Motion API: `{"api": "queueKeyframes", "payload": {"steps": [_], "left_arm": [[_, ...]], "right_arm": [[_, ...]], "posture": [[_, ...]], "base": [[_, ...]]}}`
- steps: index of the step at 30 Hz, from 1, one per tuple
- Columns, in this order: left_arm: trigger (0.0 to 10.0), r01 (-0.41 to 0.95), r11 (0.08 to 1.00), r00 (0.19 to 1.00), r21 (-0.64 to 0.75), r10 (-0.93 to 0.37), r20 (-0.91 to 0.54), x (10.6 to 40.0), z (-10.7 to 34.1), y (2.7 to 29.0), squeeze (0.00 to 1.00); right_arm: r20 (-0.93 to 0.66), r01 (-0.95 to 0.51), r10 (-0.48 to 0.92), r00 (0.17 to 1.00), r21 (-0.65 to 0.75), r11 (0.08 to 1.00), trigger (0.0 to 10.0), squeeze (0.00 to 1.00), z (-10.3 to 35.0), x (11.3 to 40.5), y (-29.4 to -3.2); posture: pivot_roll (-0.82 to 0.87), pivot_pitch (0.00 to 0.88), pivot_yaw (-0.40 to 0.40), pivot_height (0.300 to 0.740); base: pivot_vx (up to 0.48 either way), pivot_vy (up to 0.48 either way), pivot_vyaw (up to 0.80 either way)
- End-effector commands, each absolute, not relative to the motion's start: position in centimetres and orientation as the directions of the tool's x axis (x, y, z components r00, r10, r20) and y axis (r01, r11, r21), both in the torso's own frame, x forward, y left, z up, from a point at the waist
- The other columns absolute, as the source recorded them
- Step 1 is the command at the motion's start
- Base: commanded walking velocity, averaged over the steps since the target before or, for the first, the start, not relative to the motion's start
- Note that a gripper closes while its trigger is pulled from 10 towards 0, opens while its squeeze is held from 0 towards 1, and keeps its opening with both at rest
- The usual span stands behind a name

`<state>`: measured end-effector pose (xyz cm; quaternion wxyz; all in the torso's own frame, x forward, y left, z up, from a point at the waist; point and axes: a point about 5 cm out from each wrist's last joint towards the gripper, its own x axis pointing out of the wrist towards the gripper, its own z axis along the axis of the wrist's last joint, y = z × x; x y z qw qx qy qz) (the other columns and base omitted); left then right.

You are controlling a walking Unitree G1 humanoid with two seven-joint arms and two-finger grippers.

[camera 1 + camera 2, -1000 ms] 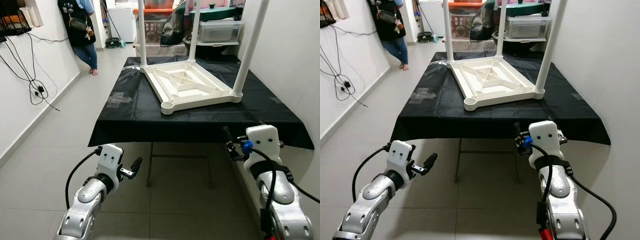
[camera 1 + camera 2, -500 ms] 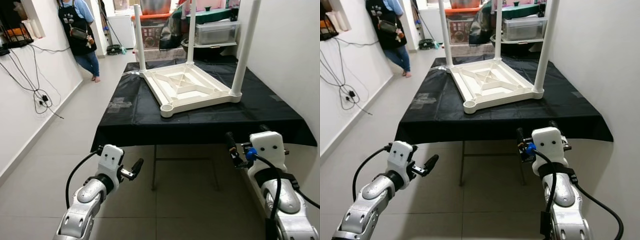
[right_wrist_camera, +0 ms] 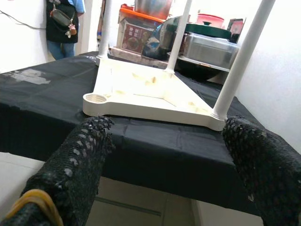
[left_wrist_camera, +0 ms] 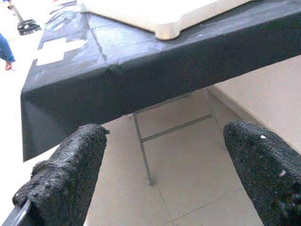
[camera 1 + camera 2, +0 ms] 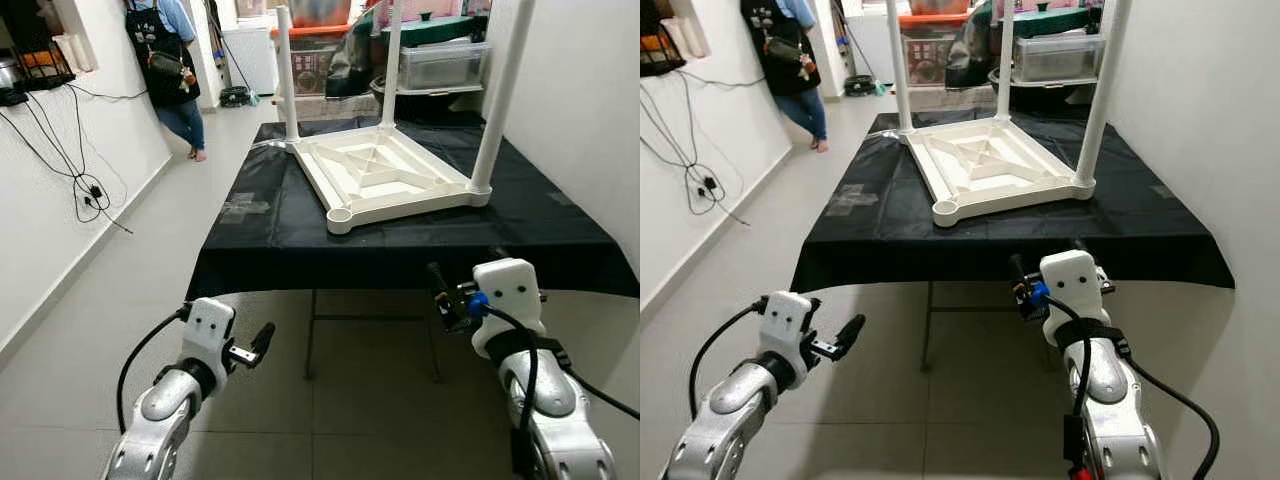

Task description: Building children table

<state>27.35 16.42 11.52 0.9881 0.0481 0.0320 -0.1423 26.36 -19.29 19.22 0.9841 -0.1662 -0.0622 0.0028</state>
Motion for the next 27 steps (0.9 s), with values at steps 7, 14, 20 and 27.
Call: {"api": "queueKeyframes", "payload": {"steps": [7, 14, 20, 27], "left_arm": [[10.0, 0.252, 0.963, 0.965, 0.093, -0.243, -0.097, 26.6, 11.5, 17.5, 0.0], [10.0, 0.24, 0.967, 0.969, 0.089, -0.232, -0.088, 26.2, 11.9, 17.6, 0.0], [10.0, 0.224, 0.97, 0.97, 0.096, -0.213, -0.113, 24.8, 11.6, 18.0, 0.0], [10.0, 0.195, 0.977, 0.976, 0.086, -0.185, -0.113, 24.8, 11.4, 18.2, 0.0]], "right_arm": [[0.097, -0.063, 0.097, 0.991, -0.306, 0.95, 10.0, 0.0, 18.6, 26.0, -18.0], [0.092, -0.075, 0.104, 0.99, -0.275, 0.958, 10.0, 0.0, 18.6, 26.3, -17.6], [0.081, -0.102, 0.128, 0.988, -0.265, 0.959, 10.0, 0.0, 18.3, 26.5, -17.0], [0.089, -0.114, 0.143, 0.986, -0.276, 0.955, 10.0, 0.0, 18.7, 26.6, -16.8]], "posture": [[0.01, 0.0, 0.019, 0.74], [0.03, 0.0, 0.002, 0.74], [0.04, 0.0, -0.011, 0.74], [0.02, 0.0, -0.017, 0.74]], "base": [[0.0, 0.0, 0.0], [0.0, 0.0, 0.0], [0.0, 0.0, 0.0], [0.0, 0.0, 0.0]]}}
